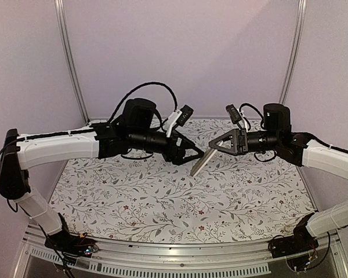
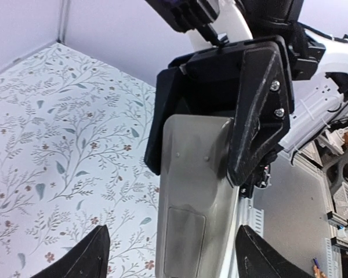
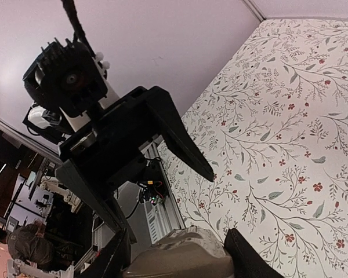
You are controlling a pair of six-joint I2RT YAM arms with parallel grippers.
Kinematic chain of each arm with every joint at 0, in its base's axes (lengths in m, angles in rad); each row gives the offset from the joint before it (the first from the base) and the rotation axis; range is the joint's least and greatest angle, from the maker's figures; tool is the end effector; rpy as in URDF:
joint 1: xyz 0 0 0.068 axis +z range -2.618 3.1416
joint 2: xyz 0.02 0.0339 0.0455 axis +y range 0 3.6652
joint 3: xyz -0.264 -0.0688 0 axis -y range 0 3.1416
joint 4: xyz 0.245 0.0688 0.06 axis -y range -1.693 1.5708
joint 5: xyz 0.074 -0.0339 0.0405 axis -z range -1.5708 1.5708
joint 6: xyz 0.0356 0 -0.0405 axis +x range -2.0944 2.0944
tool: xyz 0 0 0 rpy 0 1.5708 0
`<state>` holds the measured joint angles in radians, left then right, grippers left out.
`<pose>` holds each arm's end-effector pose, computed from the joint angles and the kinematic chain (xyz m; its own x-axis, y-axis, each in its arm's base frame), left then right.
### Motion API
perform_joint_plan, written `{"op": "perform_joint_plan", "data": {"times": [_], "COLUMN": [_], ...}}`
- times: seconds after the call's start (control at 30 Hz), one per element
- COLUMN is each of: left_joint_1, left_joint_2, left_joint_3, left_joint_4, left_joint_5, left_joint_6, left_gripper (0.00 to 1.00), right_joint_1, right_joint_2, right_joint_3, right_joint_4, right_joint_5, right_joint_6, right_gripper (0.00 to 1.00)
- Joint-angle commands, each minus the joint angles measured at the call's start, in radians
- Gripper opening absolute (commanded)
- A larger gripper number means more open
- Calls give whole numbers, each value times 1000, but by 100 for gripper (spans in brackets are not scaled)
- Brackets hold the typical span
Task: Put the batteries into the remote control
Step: Pass from the left arm to the right, then pass from the right arm to the left
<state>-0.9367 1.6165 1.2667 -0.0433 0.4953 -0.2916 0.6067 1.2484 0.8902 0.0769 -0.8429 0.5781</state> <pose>0.2115 -0.3162 0.3093 -0.4959 0.2474 -0.8324 0.8628 0.2492 -0.4399 0.2154 0.1819 0.3071 -0.7203 -0.0574 -0.6913 -0.6865 0.2018 0.6985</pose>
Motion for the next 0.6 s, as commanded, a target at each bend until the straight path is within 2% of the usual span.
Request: {"op": "perform_joint_plan", "data": {"times": [0.0, 0.2, 0.3, 0.57], "left_joint_1": [6, -59, -91, -129], "left_joint_2": [-27, 85, 112, 175], "left_joint_3": [24, 180, 203, 257], "left_joint_4": [-151, -341, -339, -317], "left_joint_5": [-239, -380, -415, -384], "left_joint_6": [96, 174, 199, 214], "left_gripper": [75, 67, 66, 64], "right_joint_1": [-8, -8, -6, -7], "right_joint_2": [21, 58, 64, 86], "right_joint_3": [70, 143, 158, 160], "right_joint_4": [-169, -314, -350, -384], "right_joint_5": [154, 250, 276, 301], "right_joint_6": [13, 28, 38, 46], "right_gripper": [11, 12, 12, 12]}}
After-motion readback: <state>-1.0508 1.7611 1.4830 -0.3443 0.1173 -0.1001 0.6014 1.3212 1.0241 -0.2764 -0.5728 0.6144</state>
